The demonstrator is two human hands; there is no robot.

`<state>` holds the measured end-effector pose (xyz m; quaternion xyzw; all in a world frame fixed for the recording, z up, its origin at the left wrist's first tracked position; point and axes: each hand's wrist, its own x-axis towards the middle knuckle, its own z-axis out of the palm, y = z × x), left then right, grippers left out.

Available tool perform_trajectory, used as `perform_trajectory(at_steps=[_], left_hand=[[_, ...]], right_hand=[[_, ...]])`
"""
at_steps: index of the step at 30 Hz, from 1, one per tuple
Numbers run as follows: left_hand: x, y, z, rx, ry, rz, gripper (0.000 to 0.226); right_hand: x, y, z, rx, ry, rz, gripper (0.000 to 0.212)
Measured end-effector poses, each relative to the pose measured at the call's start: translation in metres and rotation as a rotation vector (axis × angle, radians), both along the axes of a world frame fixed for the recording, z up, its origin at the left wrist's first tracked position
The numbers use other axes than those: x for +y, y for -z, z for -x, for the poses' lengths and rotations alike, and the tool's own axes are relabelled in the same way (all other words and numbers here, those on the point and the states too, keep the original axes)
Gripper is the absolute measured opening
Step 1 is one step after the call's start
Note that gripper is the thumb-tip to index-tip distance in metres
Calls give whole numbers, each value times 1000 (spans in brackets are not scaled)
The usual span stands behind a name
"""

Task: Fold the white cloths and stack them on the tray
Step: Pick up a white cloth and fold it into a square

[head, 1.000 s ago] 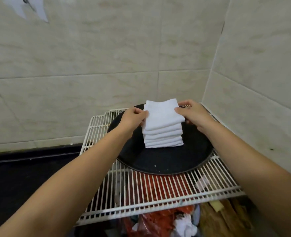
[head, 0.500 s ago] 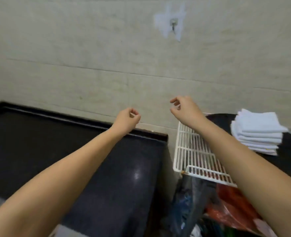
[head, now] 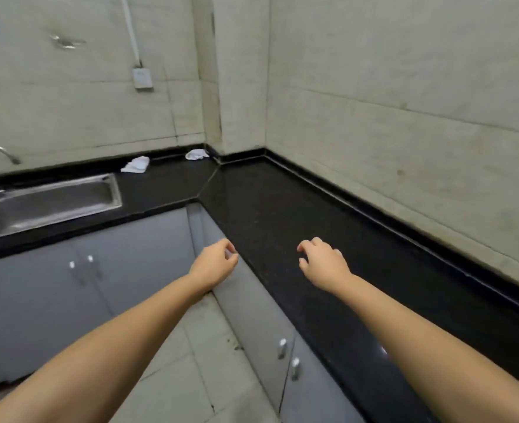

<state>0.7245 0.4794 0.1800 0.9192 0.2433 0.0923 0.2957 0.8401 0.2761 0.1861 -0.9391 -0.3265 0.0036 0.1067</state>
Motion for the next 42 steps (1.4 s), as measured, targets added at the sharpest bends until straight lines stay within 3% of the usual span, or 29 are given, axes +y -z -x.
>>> perform_trajectory(at_steps=[12, 22, 32, 42], left_hand=[[208, 60, -98, 240, -80, -24, 23], [395, 76, -181, 291, -163, 23, 25], [597, 69, -330, 269, 26, 0, 20], [714, 104, -474, 405, 137, 40, 25]], right_hand=[[243, 65, -135, 160, -137, 157, 33], [440, 81, -232, 193, -234, 198, 33], [612, 85, -344, 266, -52, 143, 30], [748, 111, -480, 306, -75, 167, 29]])
